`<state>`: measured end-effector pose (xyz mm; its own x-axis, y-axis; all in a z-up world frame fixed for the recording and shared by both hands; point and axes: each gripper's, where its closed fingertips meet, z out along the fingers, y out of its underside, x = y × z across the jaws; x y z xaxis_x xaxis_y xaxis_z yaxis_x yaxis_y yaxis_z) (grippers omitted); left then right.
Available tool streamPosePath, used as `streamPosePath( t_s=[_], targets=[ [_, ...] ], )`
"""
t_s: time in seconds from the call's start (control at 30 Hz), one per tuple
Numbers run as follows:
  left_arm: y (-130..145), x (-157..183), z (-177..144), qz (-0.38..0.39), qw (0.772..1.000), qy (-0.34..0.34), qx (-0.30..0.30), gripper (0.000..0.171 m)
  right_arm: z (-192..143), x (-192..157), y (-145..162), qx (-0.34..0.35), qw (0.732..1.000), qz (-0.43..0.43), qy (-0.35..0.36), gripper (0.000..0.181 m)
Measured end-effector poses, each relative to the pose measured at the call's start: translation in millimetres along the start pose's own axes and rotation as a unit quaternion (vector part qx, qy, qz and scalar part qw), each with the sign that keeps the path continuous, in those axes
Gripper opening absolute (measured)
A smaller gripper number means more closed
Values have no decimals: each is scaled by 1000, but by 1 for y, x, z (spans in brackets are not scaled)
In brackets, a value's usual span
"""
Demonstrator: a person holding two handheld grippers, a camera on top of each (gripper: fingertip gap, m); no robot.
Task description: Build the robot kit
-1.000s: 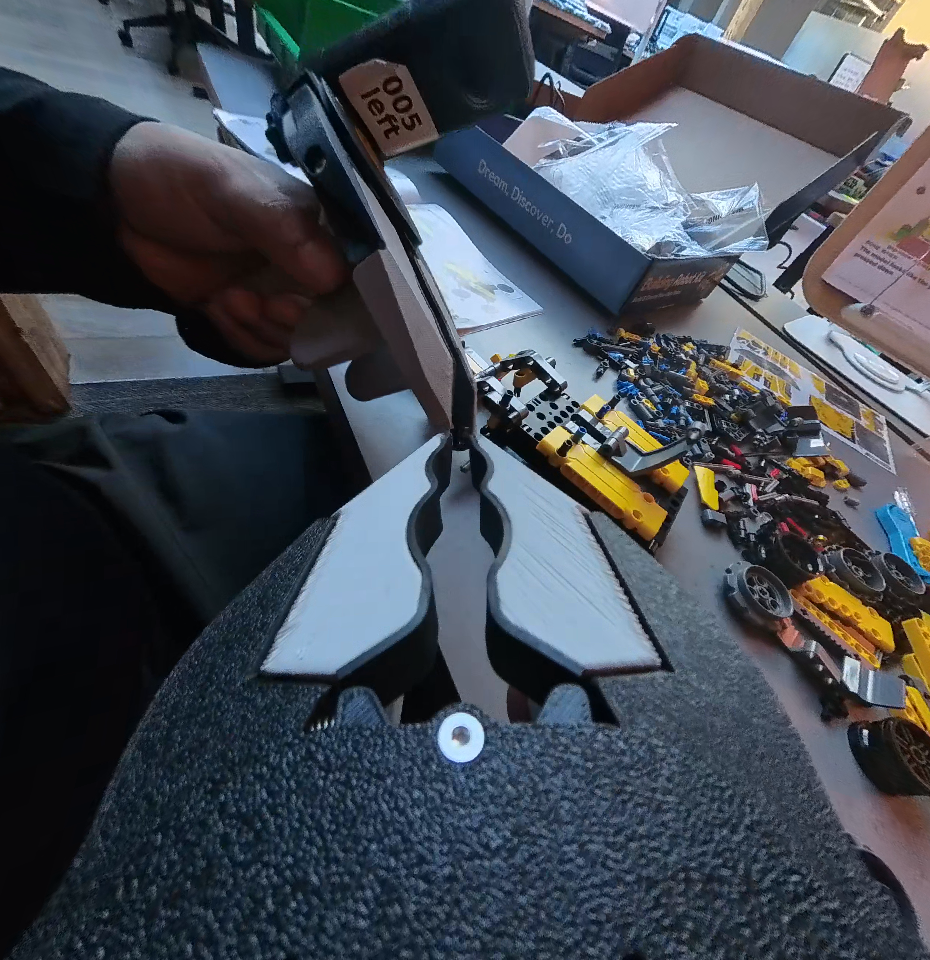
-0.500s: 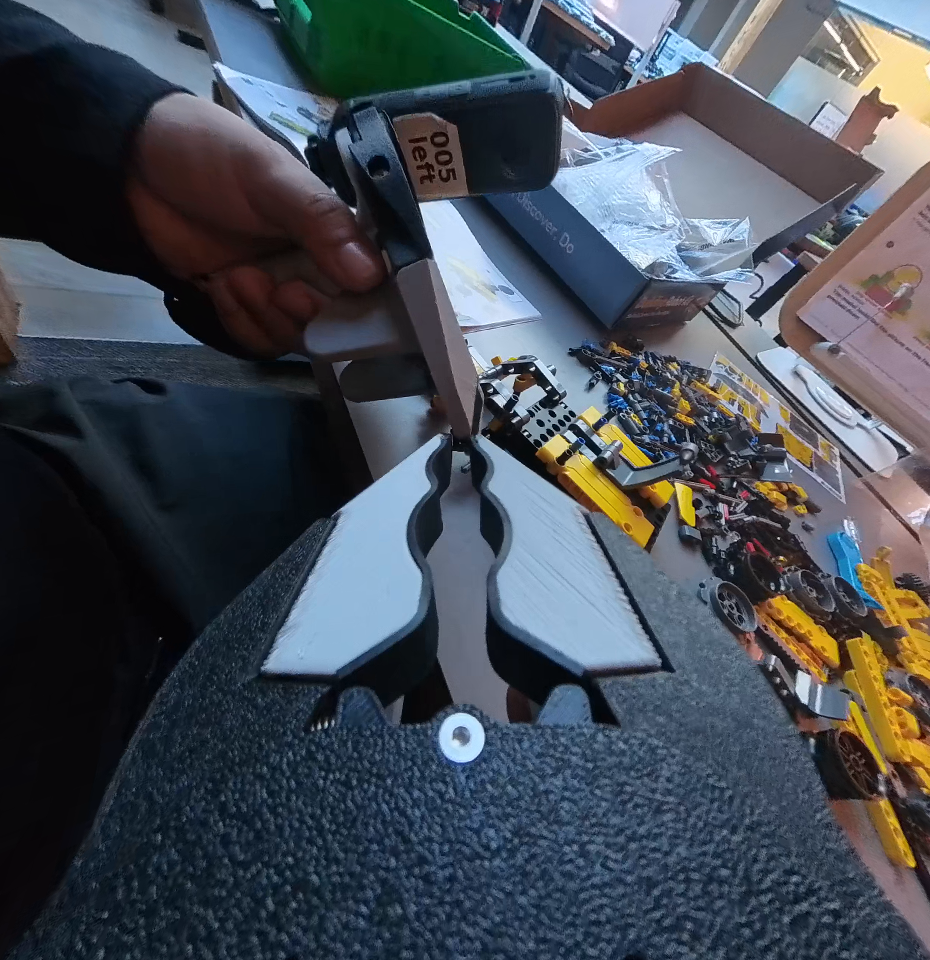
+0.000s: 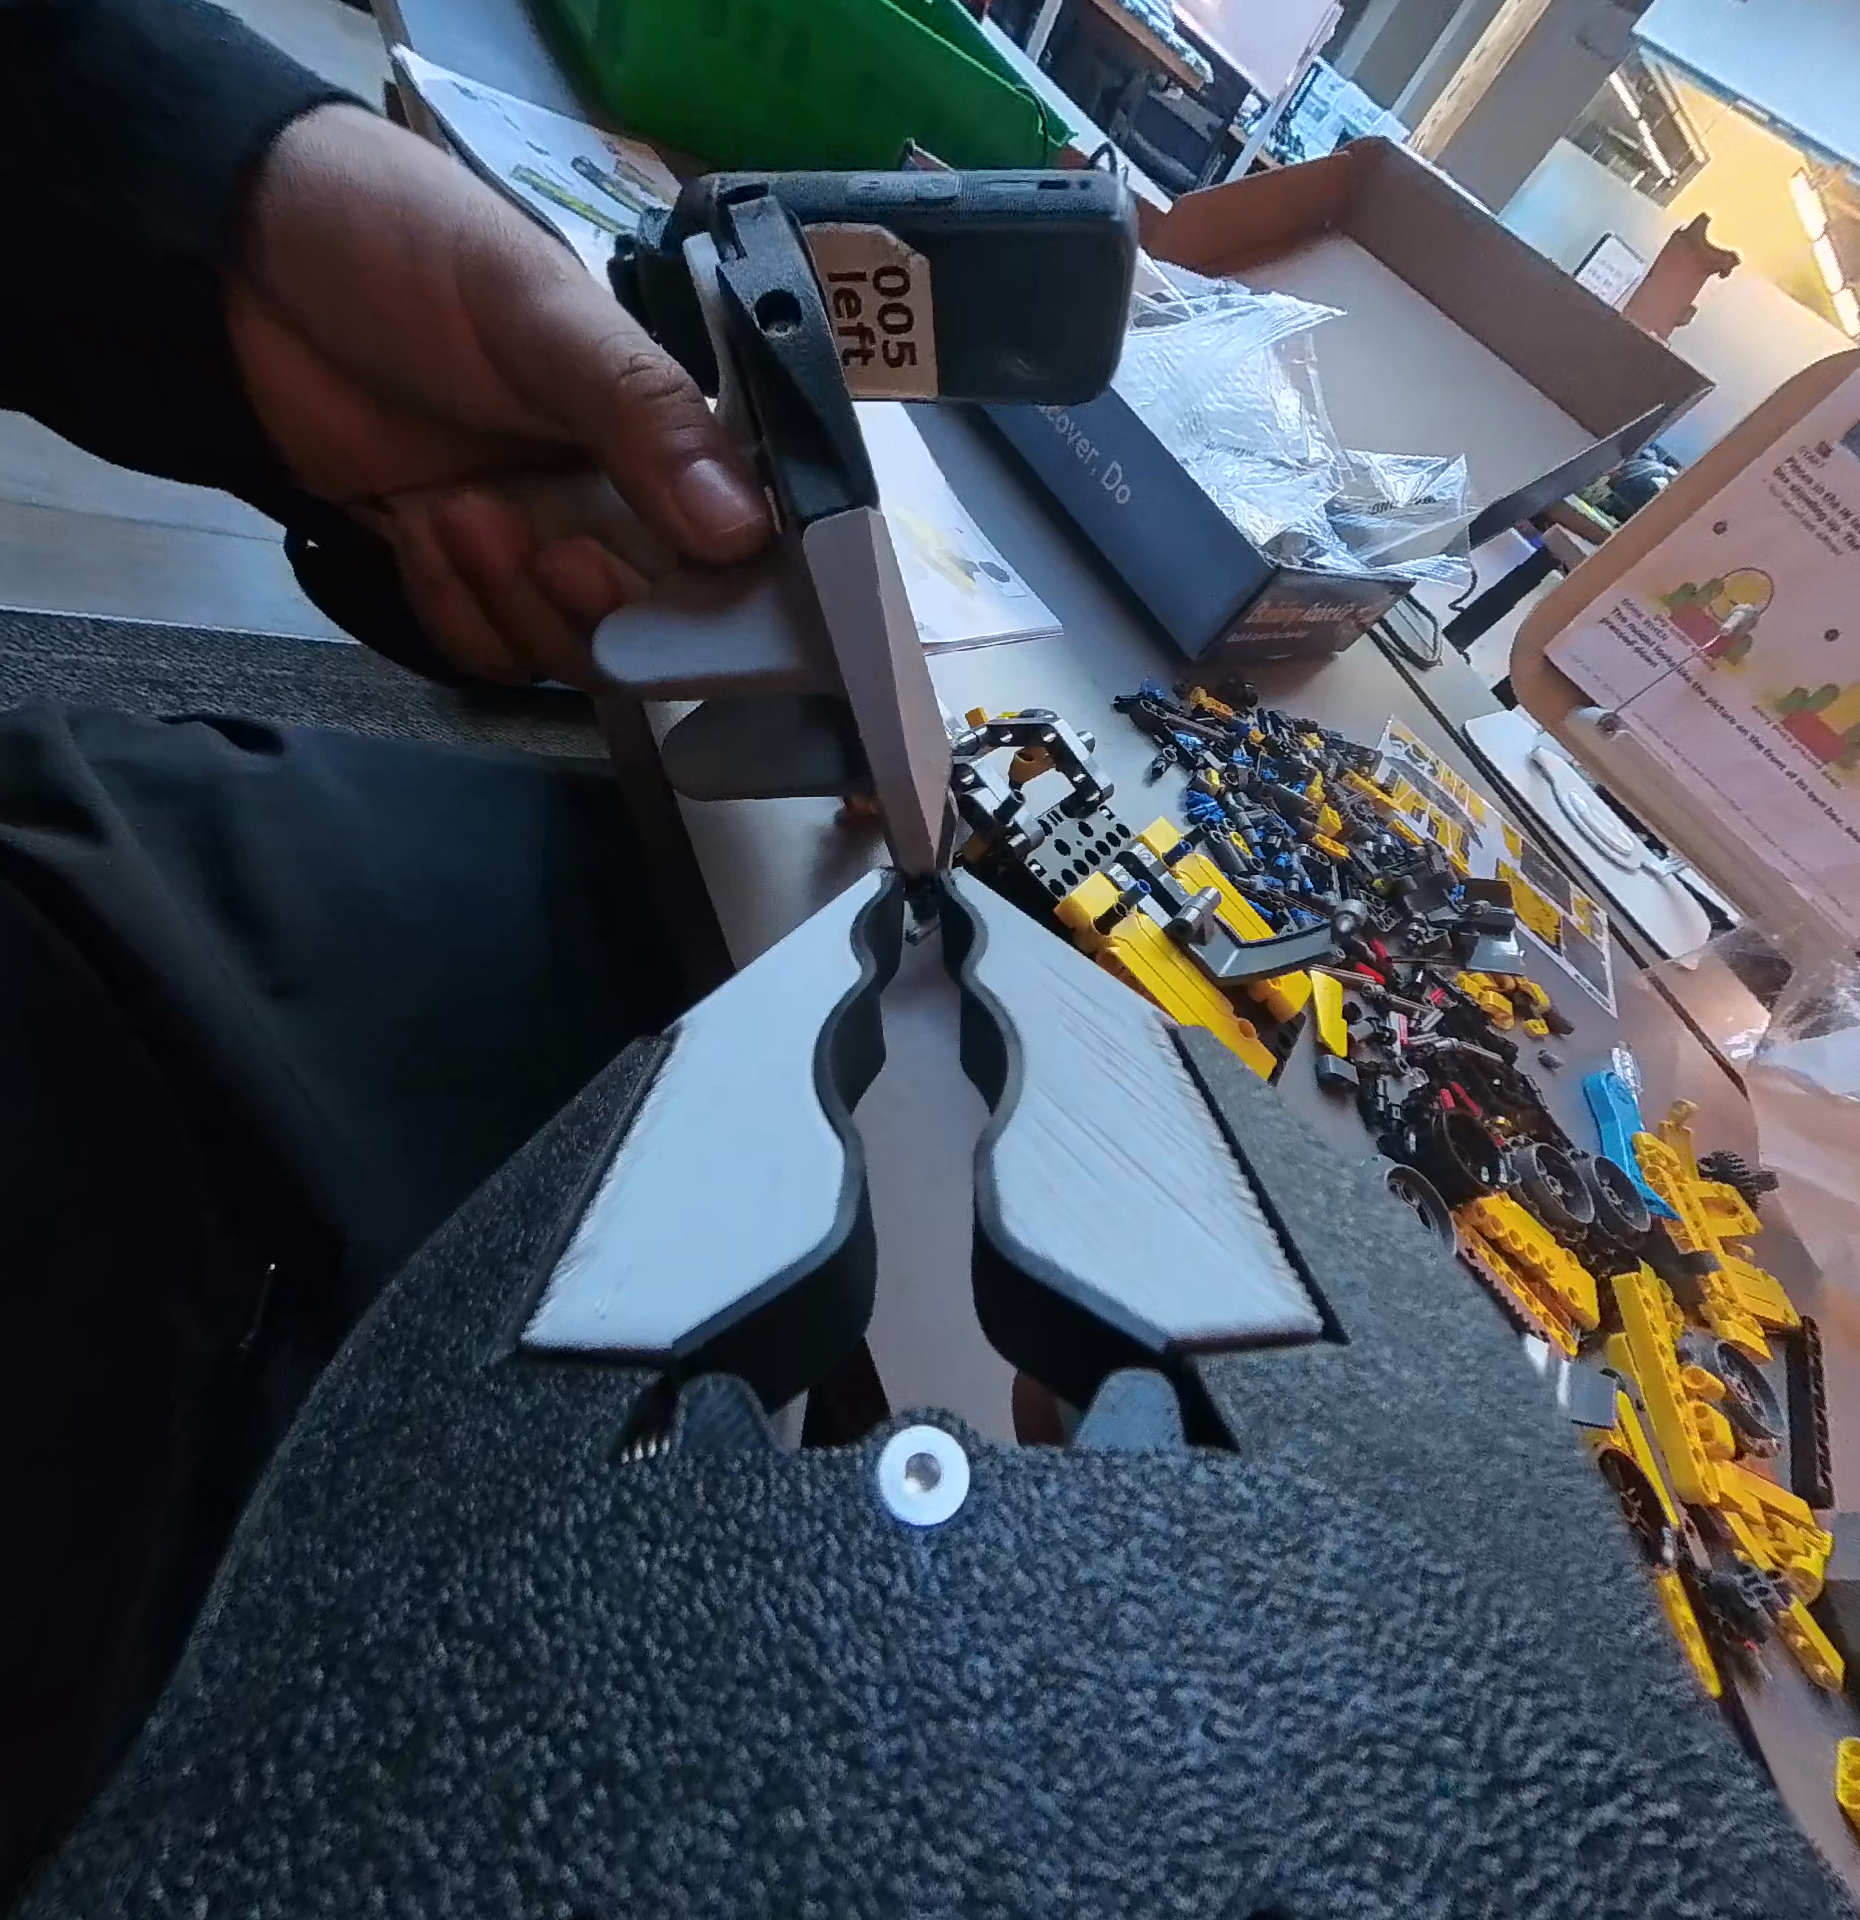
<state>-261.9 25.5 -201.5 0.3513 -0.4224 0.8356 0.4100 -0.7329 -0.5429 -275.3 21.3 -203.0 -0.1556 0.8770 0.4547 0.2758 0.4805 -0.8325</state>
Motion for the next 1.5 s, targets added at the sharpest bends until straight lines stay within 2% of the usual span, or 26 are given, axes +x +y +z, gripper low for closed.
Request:
streamPosePath(
  t_s=[0.13, 0.97, 1.2, 1.5],
  targets=[
    [0, 0, 1, 4, 1000, -3, 0, 6, 0, 0, 0, -5, 1000, -13, 7, 6],
    [0, 0, -2, -7, 1000, 9, 3, 4, -1, 1, 2, -14, 1000, -17, 16, 6],
    [-2, 19, -5, -91, 989, 115, 15, 3, -11, 0, -16, 44, 998, 42, -23, 6],
    [-2, 34, -5, -130, 976, 174, 15, 3, -19, -1, -28, 58, 998, 7, -23, 7]
  ],
)
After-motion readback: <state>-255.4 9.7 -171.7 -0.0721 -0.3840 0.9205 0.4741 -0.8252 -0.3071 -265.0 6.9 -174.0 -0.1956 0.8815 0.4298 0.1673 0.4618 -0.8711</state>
